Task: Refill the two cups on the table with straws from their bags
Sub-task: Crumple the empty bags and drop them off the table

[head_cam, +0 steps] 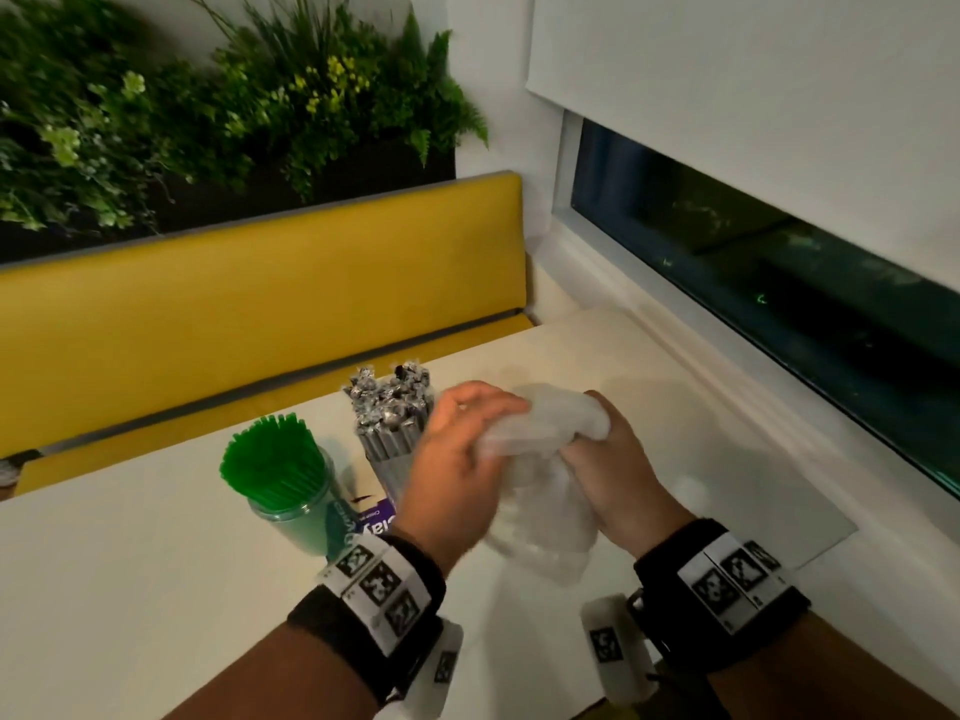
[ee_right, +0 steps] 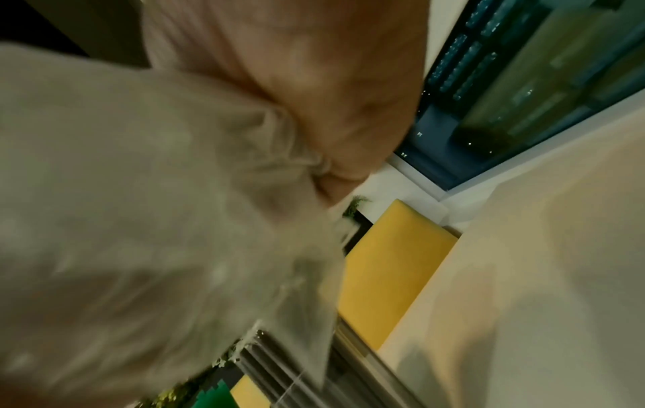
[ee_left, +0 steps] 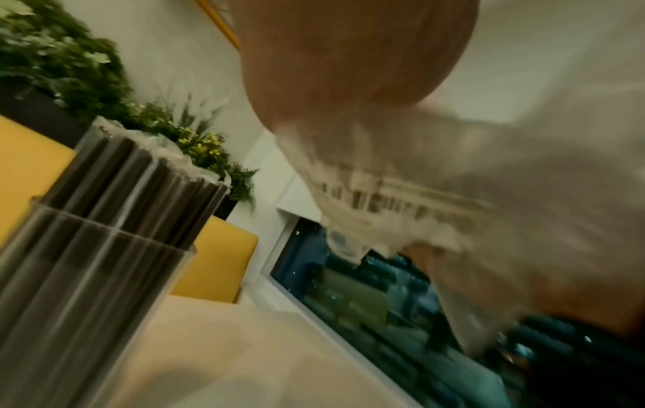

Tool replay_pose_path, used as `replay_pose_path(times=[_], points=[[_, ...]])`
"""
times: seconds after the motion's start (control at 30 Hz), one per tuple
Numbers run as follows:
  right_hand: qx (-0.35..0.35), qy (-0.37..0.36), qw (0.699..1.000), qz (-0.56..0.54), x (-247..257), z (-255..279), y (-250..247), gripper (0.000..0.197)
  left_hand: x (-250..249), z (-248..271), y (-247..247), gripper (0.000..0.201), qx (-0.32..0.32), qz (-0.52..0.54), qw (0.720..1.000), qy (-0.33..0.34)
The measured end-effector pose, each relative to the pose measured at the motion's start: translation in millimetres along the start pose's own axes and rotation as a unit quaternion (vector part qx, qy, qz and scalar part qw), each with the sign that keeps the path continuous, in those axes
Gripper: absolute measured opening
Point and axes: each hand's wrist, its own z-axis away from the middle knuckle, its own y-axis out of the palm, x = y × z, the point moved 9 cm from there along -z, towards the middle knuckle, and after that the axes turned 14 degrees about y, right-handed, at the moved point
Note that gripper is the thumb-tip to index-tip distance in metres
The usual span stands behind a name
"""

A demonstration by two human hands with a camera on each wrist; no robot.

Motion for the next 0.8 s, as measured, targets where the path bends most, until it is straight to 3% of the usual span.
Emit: replay_pose_path(times=[0.07,0.1,0.17,0.2,0.27,0.33,0.37,0.4,0.43,0.53,0.6,0.67,0.73,0.8], points=[[-0.023,0.033,0.999,-0.025,-1,-5,-6,0.036,-7,19,27,0.051,0.115,0.009,0.992,0.041],[-0.013,0.058,0.997,-0.046,-4,-5,-3,0.029,-3,31,40,0.065,0.162,0.013,0.986,0.035],[0.033,0.117,0.987,-0.107,-14,-2,8,0.023,8,43,55,0.086,0.196,-0.002,0.98,-0.01],[0.073,0.15,0.975,-0.144,-20,-1,14,0.032,16,40,52,0.082,0.169,0.013,0.984,-0.054],[0.127,0.19,0.958,-0.171,-22,4,22,0.044,35,29,37,0.057,0.061,0.149,0.978,-0.133],[0.081,0.162,0.98,-0.08,-13,3,7,0.042,52,24,23,0.04,0.027,0.22,0.96,-0.171],[0.018,0.131,0.991,-0.006,-7,1,-8,0.038,54,21,21,0.033,0.023,0.248,0.952,-0.176],[-0.04,0.102,0.994,0.027,-1,0,-22,0.03,53,19,20,0.028,0.01,0.276,0.943,-0.185],[-0.05,0.099,0.994,0.01,0,1,-27,0.025,53,20,19,0.025,-0.008,0.305,0.929,-0.209],[0.141,0.172,0.967,-0.124,-20,9,12,0.048,59,30,35,0.027,-0.048,0.396,0.858,-0.322],[0.209,0.127,0.956,-0.162,-11,16,37,0.055,64,36,49,0.023,-0.044,0.424,0.837,-0.343],[0.193,0.074,0.974,-0.095,-6,18,49,0.069,69,39,58,0.024,-0.045,0.4,0.858,-0.32],[0.193,0.028,0.981,0.017,-9,20,63,0.073,73,43,59,0.056,-0.07,0.38,0.878,-0.282],[0.18,0.021,0.982,0.05,-18,20,64,0.071,76,56,57,0.089,-0.06,0.308,0.904,-0.291]])
